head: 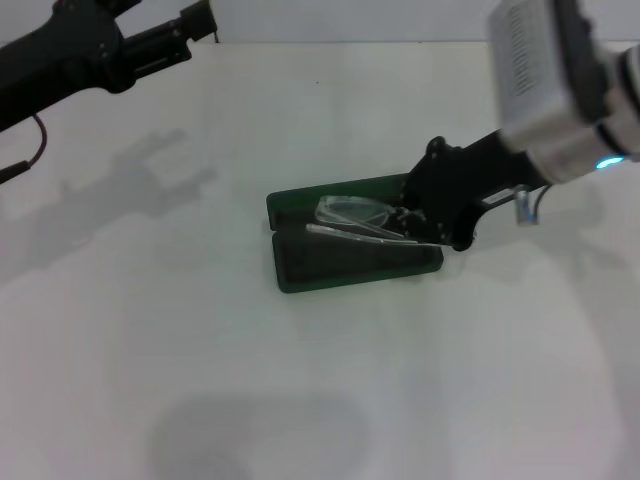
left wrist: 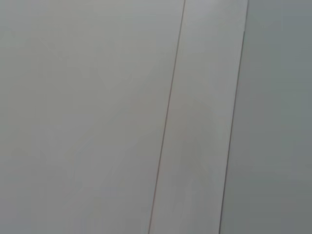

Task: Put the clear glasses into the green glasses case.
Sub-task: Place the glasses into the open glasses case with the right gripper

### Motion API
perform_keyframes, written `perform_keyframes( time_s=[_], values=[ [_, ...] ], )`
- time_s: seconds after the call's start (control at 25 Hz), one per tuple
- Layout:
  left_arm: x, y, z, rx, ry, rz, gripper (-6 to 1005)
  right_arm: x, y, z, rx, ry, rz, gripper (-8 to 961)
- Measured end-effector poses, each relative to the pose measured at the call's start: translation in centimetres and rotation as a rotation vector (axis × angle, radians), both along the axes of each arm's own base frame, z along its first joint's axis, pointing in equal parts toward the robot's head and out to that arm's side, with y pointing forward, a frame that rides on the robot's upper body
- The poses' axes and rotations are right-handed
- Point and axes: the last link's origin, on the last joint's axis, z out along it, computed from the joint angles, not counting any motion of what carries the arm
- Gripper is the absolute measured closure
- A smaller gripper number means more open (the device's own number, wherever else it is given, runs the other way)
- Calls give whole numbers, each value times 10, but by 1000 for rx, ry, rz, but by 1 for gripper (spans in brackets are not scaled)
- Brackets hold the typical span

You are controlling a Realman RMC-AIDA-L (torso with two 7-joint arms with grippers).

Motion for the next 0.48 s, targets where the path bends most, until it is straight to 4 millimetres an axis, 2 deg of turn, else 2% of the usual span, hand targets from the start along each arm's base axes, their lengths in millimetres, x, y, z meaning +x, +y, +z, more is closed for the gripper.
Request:
perform_keyframes(
  time_s=[0.2, 0.48],
  values=[
    [-7, -3, 0, 2, 3, 24, 124, 3, 1, -20, 98, -73, 57, 736],
    [-9, -2, -1, 3, 10, 36, 124, 4, -8, -43, 136, -134, 134, 729]
  ],
)
